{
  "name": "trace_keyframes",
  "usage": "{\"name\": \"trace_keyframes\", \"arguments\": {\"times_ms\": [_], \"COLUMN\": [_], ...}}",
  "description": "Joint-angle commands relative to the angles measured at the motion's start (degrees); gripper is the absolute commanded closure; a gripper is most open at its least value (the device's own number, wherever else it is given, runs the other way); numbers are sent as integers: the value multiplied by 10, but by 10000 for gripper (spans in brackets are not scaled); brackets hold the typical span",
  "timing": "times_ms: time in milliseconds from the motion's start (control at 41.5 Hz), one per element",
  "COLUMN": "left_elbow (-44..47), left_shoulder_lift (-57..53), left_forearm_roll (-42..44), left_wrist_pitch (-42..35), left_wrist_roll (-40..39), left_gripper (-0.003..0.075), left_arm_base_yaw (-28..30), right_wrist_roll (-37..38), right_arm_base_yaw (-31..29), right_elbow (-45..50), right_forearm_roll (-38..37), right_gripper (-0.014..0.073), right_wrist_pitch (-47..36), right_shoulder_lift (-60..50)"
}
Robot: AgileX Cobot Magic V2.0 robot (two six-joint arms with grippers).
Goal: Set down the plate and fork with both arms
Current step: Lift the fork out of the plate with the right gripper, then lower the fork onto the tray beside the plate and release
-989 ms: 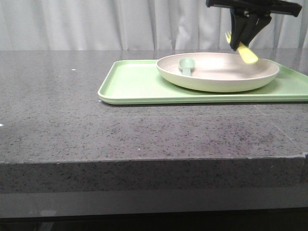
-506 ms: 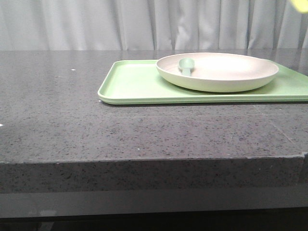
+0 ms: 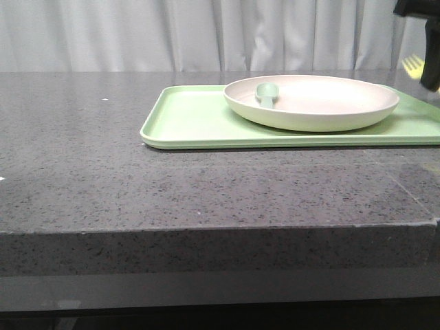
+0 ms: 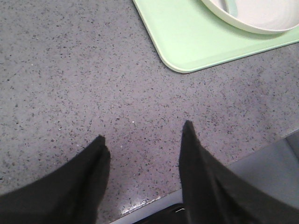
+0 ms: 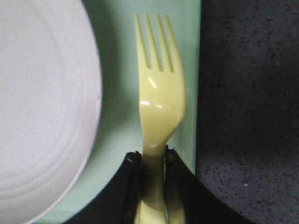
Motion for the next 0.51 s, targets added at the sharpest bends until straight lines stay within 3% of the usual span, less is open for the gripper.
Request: {"name": "trace_keyframes", "arguments": {"times_ms": [0, 314, 482], "left_elbow": [-16, -16, -16], "left_shoulder_lift": [-4, -4, -4], "left_forearm_roll": [-15, -15, -15], "left_wrist_pitch": [-24, -25, -26], "left_wrist_roll": [-1, -1, -1], "left_gripper": [373, 373, 373], "left_arm_base_yaw": [0, 0, 0], "right_wrist_roll": [-8, -9, -12], "right_arm_base_yaw": [-4, -3, -3], "right_elbow": [-12, -12, -12], "right_forearm_roll": [22, 31, 31], "right_gripper": [648, 645, 531], "right_wrist_pitch": [-16, -37, -42], "right_shoulder_lift": [-15, 5, 5]}}
